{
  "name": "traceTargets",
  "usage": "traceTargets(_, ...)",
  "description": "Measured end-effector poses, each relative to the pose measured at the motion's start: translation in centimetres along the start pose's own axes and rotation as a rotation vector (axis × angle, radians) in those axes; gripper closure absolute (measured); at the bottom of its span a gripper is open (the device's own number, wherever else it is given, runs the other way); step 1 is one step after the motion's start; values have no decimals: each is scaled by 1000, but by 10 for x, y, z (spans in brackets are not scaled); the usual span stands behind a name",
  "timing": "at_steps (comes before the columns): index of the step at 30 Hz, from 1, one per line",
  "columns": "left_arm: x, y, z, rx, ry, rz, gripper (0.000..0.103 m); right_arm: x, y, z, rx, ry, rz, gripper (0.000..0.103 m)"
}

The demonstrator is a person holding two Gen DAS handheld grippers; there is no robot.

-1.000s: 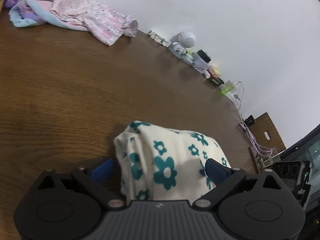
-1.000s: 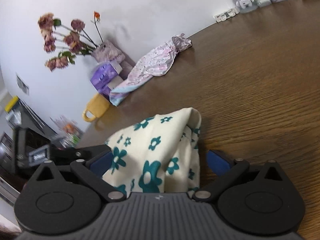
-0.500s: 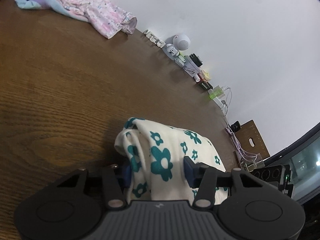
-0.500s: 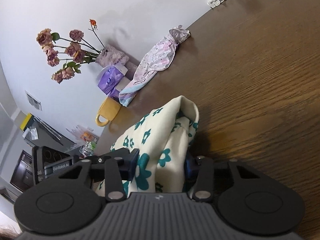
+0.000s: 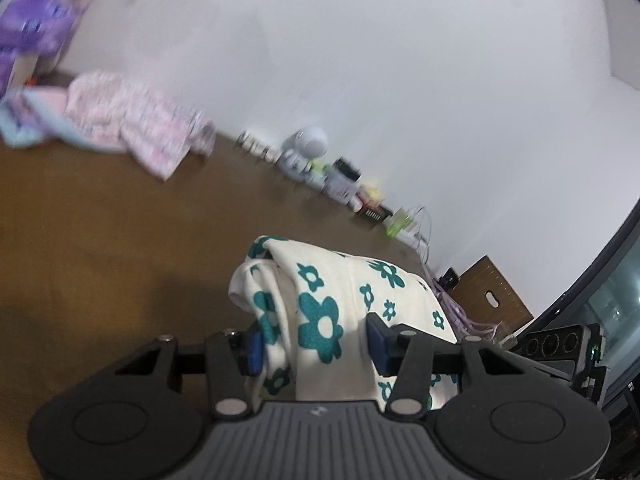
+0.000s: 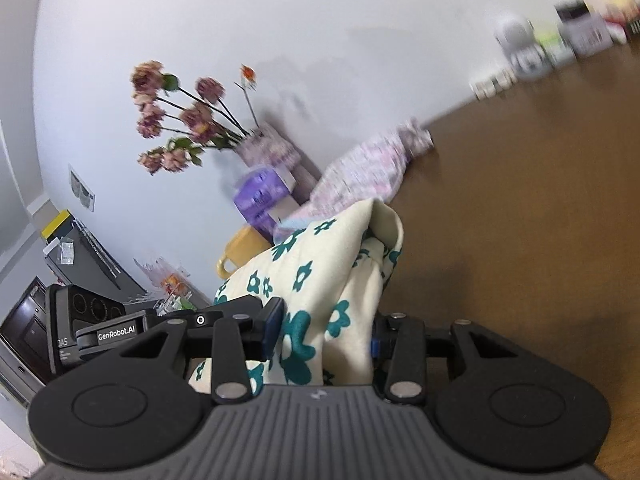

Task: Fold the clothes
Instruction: 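Carry the bundle with both grippers toward the wall beside the pink garment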

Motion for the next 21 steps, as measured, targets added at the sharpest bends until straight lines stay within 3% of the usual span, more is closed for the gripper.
traceTargets(6,27,61,11,75,7,-62,55,-38,56,5,76,4,61,63)
traceTargets(13,46,142,-3,141,48,-120,55,-83,121,12,165,8,131,63)
traceTargets(21,39,207,-53,144,106,-127,55,-83,202,-20,188,-14,136,63)
Point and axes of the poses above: each gripper's, at about its wrist camera, not at the fingertips, and z roughly against the way its jaws point, x to its right, y to its top, the point moved 10 cm from there along -z, roughly the way its jaws point, and after that the axes turned 11 degrees about -z, right-handed, at the moved point
